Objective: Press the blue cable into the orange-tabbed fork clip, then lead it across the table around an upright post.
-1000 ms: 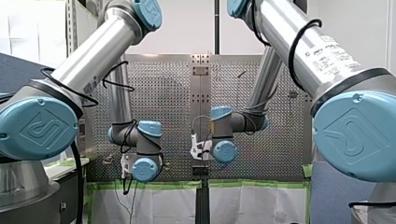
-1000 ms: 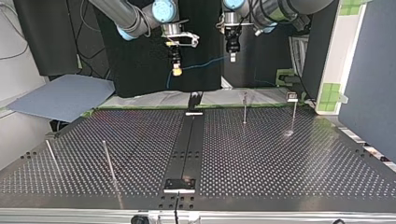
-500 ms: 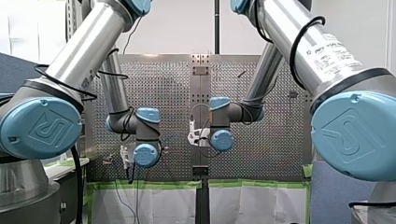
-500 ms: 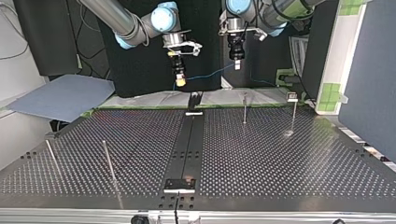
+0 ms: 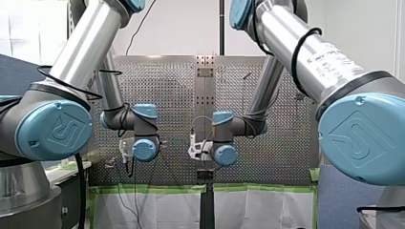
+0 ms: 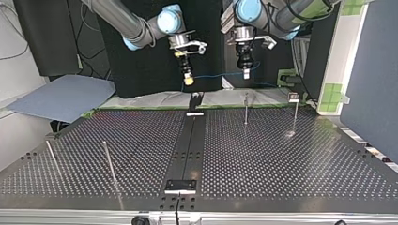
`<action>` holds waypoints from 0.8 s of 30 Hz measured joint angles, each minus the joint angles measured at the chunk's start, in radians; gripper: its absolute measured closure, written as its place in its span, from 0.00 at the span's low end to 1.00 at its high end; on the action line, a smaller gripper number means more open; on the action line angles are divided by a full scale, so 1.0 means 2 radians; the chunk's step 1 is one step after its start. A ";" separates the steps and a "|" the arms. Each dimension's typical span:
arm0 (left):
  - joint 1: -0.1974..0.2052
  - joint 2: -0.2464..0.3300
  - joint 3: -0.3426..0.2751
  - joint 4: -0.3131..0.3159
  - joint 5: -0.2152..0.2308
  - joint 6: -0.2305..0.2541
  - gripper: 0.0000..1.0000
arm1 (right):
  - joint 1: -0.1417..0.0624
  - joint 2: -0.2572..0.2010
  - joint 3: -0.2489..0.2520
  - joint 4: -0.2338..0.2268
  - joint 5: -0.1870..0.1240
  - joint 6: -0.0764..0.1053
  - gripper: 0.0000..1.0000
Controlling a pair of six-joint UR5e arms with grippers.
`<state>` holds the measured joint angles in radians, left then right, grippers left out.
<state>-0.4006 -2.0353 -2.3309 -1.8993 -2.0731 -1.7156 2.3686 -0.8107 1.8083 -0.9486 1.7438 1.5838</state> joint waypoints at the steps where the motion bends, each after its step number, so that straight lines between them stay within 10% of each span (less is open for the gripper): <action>1: 0.004 -0.001 -0.001 0.000 0.002 0.001 1.00 | 0.001 0.005 -0.002 -0.002 -0.001 0.001 1.00; 12: 0.050 -0.029 -0.018 0.031 0.043 0.010 1.00 | 0.003 0.043 -0.017 -0.023 -0.012 0.012 1.00; 24: 0.101 -0.071 -0.002 0.066 0.071 -0.005 1.00 | 0.011 0.098 -0.070 0.008 -0.029 0.011 1.00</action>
<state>-0.1986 -2.1780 -2.3349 -1.7670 -1.9311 -1.7264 2.3910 -0.6155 1.6690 -0.9321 1.6850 1.6053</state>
